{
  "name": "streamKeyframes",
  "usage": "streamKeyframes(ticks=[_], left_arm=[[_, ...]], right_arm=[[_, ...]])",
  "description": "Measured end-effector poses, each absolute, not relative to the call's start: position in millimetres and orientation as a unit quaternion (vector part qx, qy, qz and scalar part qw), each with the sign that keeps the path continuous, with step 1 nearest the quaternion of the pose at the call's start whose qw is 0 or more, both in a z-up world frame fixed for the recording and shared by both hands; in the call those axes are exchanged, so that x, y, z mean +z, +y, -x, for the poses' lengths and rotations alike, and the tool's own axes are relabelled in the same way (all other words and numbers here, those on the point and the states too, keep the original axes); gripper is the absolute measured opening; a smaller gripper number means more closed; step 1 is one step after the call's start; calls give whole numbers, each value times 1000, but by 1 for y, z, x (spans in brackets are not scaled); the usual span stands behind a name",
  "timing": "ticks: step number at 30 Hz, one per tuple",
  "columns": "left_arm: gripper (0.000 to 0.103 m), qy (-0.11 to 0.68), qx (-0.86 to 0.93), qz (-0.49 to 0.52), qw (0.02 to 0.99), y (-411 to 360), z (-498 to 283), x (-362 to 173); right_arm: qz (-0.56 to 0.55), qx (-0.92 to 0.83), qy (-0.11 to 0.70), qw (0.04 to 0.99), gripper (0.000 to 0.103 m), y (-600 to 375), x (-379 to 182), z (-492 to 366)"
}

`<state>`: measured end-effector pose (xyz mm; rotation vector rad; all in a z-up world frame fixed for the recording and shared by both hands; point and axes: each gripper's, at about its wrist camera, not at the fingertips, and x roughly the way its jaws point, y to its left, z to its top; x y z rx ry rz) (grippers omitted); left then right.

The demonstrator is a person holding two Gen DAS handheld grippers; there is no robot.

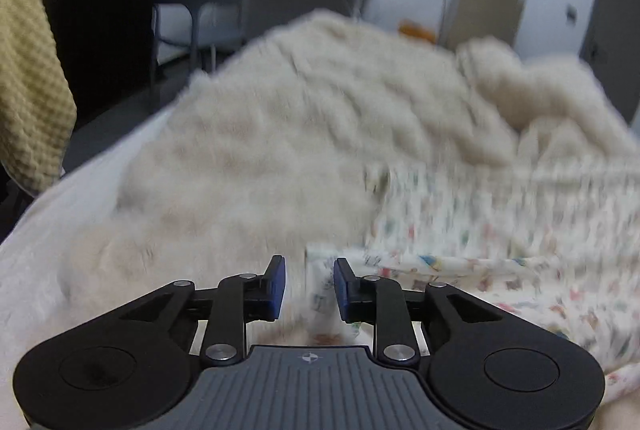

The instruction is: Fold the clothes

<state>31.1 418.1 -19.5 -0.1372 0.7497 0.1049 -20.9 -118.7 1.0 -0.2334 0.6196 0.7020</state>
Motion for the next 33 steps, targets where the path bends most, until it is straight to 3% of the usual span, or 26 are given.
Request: streamKeyframes(ticks=[3,7,9,14,20,22,23,24,28,30,31,32,33], left_arm=[[50,387,-32,-9,921,382,4,-27],[57,416,-101,-122,896,331,40,-47],[71,416,-101,-175,887,309,48,-62],[71,411,-18,-230,882,294,21,-112],[70,403,-18,-242,883,325,30,-100],[63,402,21,-287,869,330,31,-99],[51,406,35,-300,862,331,30,-99],[47,411,49,-311,855,332,26,-100],[42,395,-7,-356,847,309,13,-117],[33,382,-17,-388,838,298,7,-130],[28,375,-19,-405,834,294,4,-136],[13,367,-22,-412,834,293,4,-138],[8,359,-23,-408,839,296,7,-132]], right_arm=[[125,347,298,880,49,-122,6,28],[140,366,290,873,50,-118,15,43],[145,381,287,867,51,-113,18,51],[184,444,305,822,54,-94,7,70],[206,472,313,798,54,-108,3,84],[216,477,313,792,54,-113,5,89],[222,478,312,790,54,-116,6,92],[228,480,311,788,54,-118,8,95],[254,480,314,779,54,-111,3,105],[267,474,314,778,53,-105,-3,104],[277,466,312,781,50,-100,-10,101],[279,462,312,782,43,-97,-12,100],[281,460,313,782,17,-95,-12,98]])
